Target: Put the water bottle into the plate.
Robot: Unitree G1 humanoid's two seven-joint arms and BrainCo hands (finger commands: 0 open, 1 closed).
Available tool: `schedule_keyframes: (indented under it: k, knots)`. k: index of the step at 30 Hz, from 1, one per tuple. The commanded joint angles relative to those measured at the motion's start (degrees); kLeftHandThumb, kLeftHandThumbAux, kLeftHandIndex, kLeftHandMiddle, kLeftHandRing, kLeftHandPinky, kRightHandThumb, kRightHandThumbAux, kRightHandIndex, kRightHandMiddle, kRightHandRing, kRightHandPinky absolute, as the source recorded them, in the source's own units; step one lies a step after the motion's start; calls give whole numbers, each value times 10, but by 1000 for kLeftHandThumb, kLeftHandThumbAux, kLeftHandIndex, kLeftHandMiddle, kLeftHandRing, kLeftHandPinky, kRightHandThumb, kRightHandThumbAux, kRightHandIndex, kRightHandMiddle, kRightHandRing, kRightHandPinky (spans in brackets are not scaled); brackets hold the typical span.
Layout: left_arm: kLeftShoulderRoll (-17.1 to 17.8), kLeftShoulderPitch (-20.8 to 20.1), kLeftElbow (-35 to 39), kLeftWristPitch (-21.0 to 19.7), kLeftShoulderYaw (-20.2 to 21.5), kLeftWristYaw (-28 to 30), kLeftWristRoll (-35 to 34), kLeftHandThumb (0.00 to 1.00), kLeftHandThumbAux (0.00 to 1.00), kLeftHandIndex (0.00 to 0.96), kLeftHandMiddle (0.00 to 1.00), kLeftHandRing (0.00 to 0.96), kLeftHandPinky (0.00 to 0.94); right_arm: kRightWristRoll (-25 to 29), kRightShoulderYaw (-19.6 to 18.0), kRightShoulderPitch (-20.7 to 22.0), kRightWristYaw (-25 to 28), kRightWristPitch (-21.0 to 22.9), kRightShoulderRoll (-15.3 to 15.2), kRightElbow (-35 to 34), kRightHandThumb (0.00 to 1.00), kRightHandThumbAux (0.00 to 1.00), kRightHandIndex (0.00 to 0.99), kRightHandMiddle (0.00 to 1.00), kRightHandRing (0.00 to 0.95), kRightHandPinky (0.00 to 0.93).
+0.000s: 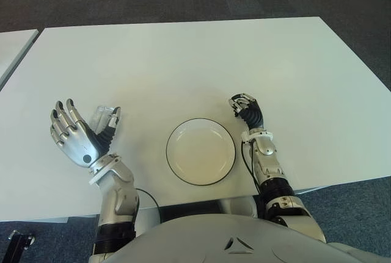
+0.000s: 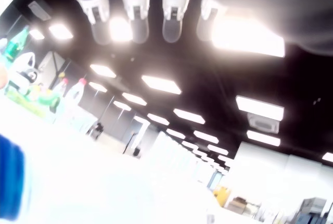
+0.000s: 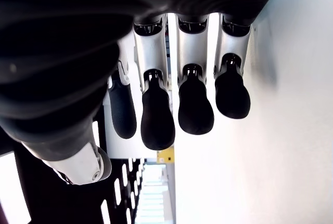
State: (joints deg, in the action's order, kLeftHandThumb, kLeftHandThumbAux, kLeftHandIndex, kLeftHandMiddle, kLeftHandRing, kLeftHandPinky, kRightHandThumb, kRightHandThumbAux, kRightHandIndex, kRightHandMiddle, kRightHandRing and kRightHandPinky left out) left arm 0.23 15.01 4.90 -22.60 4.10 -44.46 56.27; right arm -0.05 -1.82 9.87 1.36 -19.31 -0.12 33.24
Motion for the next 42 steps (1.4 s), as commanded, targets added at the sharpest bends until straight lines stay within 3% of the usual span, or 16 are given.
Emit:
schedule_keyframes:
  k: [1, 6, 10, 22, 28, 32, 42]
  knots:
    - [11, -14, 7, -55, -17, 78, 7, 450, 164, 0, 0, 0, 0, 4, -1, -15, 1, 10, 3, 9, 706, 729, 437, 734, 728, 723]
    - [33, -42, -27, -99, -30, 137, 7, 445, 171, 0, 0, 0, 0, 3, -1, -17, -2, 12, 3, 6, 706, 729, 437, 739, 739, 743]
    - [43, -50, -38, -119, -39, 154, 5, 428, 173, 0, 0, 0, 0, 2, -1, -18, -3, 14, 3, 4, 706, 728, 437, 744, 744, 741]
    - [85, -127, -152, -166, -65, 203, -13, 317, 197, 0, 0, 0, 0, 1, -1, -23, -9, 28, 2, -11, 705, 728, 438, 750, 740, 723]
    - [103, -172, -228, -157, -63, 217, -52, 296, 234, 0, 0, 0, 0, 2, -1, -26, -9, 28, 3, -17, 705, 728, 438, 753, 741, 726]
    - [115, -203, -300, -126, -57, 204, -87, 294, 260, 0, 0, 0, 0, 1, -2, -29, -11, 31, 3, -23, 705, 728, 438, 756, 744, 730]
    - [128, -222, -342, -107, -70, 196, -117, 282, 313, 0, 0, 0, 0, 1, -2, -34, -14, 42, 2, -35, 704, 728, 438, 760, 748, 731]
